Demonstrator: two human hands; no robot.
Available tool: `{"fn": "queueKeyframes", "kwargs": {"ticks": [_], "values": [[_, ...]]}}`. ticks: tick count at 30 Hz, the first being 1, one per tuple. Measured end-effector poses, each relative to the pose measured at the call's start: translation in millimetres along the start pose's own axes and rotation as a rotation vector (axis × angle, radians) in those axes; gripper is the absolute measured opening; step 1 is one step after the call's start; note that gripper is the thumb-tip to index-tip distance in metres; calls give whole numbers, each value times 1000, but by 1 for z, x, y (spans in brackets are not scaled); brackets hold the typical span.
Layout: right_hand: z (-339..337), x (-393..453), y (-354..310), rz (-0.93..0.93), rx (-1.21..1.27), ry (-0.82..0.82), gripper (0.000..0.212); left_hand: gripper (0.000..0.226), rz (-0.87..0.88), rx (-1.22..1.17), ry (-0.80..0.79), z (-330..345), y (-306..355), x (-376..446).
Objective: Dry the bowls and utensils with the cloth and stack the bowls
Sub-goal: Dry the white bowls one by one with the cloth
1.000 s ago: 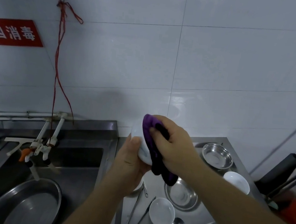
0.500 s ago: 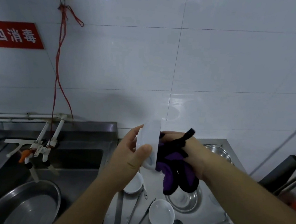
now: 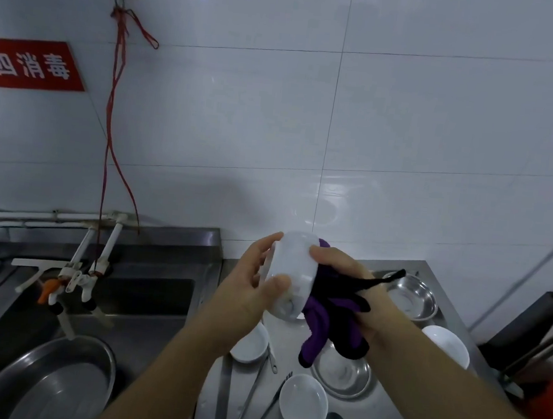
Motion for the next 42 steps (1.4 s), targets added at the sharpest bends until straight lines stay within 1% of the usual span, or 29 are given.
{"fn": "queueKeyframes", "kwargs": {"ticks": [1,2,4,6,7,9,11,14,15,16,18,20,21,22,24,25,27,29,31,33,34,35,37,39,40,42], "values": [[0,1,0,-12,10,-9,38,56,-46,-70,53,0,0,1],[-2,2,0,-28,14,2,40,53,-103,-146,101,0,-2,0],[-9,5,0,-68,23,73,36,64,-276,-361,157,3,-12,-7],[-14,7,-1,-70,64,128,34,62,-441,-648,168,11,-20,-18],[-16,8,-1,-71,77,130,36,61,-475,-772,172,16,-22,-21],[-17,7,1,-67,81,118,38,55,-448,-934,189,18,-21,-22],[-19,4,6,-68,99,103,38,50,-360,-988,199,13,-19,-17],[-21,-3,13,-120,118,76,44,44,-226,-987,220,-1,-13,-11],[-24,-2,16,-105,124,91,45,41,-189,-976,211,-6,-10,-10],[-29,0,19,-78,126,136,45,40,-156,-955,193,-10,-7,-9],[-45,6,23,-54,106,281,47,44,-117,-874,156,-16,1,-10],[-54,10,19,-86,84,423,52,52,-113,-751,145,-19,3,-14],[-57,11,15,-129,86,486,55,51,-125,-678,154,-19,3,-15],[-57,11,10,-189,95,534,49,45,-136,-593,165,-16,4,-17],[-51,14,-1,-285,66,595,17,33,-134,-428,150,-6,6,-19],[-44,17,-5,-296,13,586,12,30,-126,-373,131,0,7,-20],[-31,23,-8,-298,-137,518,19,30,-106,-311,88,6,11,-20],[-15,21,-15,-423,-363,450,21,27,-99,-275,69,4,16,-19],[-4,15,-21,-587,-632,303,25,24,-119,-306,22,0,16,-21],[6,11,-20,-644,-992,152,29,35,-122,-346,-46,0,14,-25],[9,10,-18,-653,-1141,108,32,41,-109,-370,-71,2,14,-27],[11,10,-16,-654,-1224,85,34,43,-92,-389,-84,3,13,-29],[11,12,-17,-662,-1225,103,36,44,-62,-397,-95,4,12,-32],[9,16,-20,-652,-1110,194,34,38,-43,-380,-89,4,10,-34],[7,20,-21,-619,-1002,245,31,35,-35,-373,-83,5,9,-35],[-2,29,-24,-493,-692,308,25,33,-12,-369,-67,6,9,-35]]}}
Point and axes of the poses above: each hand's wrist, its own x-axis towards the middle knuckle, its own z-axis out of the palm, y = z × x, the point moved 4 cm from there along x, towards the middle knuckle, and after that the axes turned 10 degrees about z, right-handed, at the moved point
